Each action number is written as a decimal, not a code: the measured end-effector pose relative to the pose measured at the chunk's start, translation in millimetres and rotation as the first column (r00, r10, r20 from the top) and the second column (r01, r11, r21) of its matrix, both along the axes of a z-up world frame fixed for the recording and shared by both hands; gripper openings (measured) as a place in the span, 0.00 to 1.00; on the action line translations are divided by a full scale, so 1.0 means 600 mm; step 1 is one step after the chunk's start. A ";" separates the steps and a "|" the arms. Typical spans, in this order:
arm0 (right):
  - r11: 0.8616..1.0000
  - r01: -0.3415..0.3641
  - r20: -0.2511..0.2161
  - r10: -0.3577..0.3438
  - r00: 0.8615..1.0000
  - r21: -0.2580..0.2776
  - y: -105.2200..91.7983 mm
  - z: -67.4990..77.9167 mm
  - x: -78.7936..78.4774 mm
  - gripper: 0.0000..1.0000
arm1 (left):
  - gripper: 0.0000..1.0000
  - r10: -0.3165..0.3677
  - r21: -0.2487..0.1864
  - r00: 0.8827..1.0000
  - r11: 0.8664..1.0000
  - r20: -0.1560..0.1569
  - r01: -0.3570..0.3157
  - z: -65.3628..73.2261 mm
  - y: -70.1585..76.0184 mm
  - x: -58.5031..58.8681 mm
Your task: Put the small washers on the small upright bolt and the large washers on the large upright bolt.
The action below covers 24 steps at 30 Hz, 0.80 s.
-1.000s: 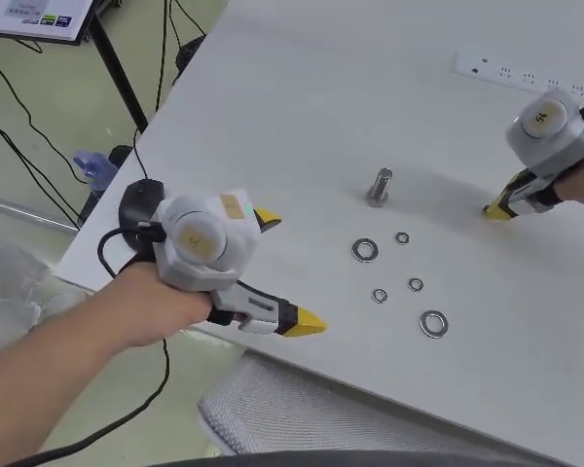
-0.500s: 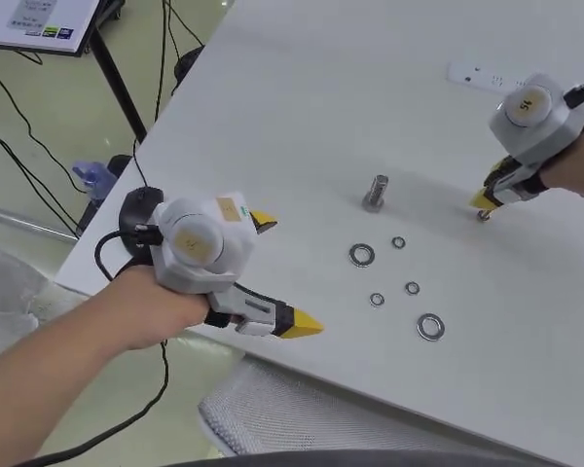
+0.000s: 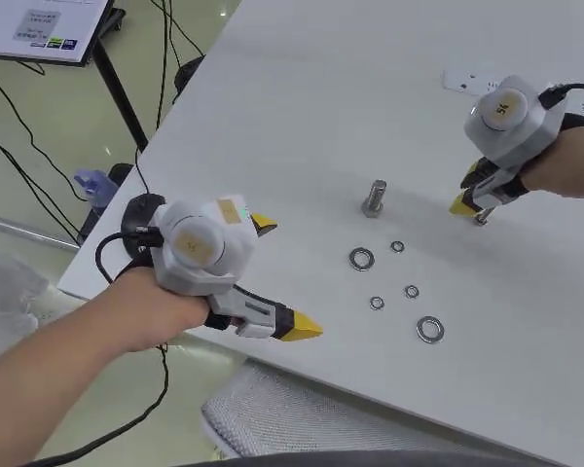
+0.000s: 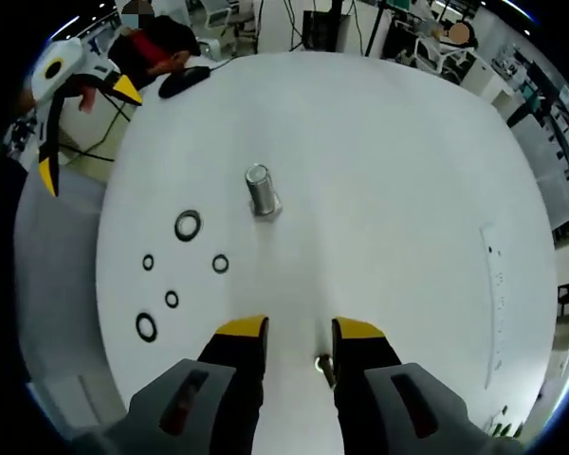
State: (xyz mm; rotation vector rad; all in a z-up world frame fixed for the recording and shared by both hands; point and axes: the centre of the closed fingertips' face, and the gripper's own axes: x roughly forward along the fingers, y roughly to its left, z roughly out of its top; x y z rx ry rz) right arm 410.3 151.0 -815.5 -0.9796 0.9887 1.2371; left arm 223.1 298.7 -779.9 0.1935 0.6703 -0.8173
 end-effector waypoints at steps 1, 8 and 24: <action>1.000 -0.006 0.001 0.006 1.000 0.000 0.002 0.001 -0.004 0.29 | 0.89 0.000 -0.001 1.000 1.000 0.002 0.000 0.001 0.000 0.000; 0.999 -0.043 -0.002 0.043 0.999 -0.003 0.016 0.009 -0.035 0.31 | 0.89 0.003 -0.006 1.000 1.000 0.004 -0.003 0.003 -0.002 -0.005; 0.996 -0.085 -0.036 0.086 0.996 0.028 0.050 0.001 -0.087 0.31 | 0.89 0.005 -0.018 1.000 1.000 0.007 -0.005 0.006 -0.001 -0.006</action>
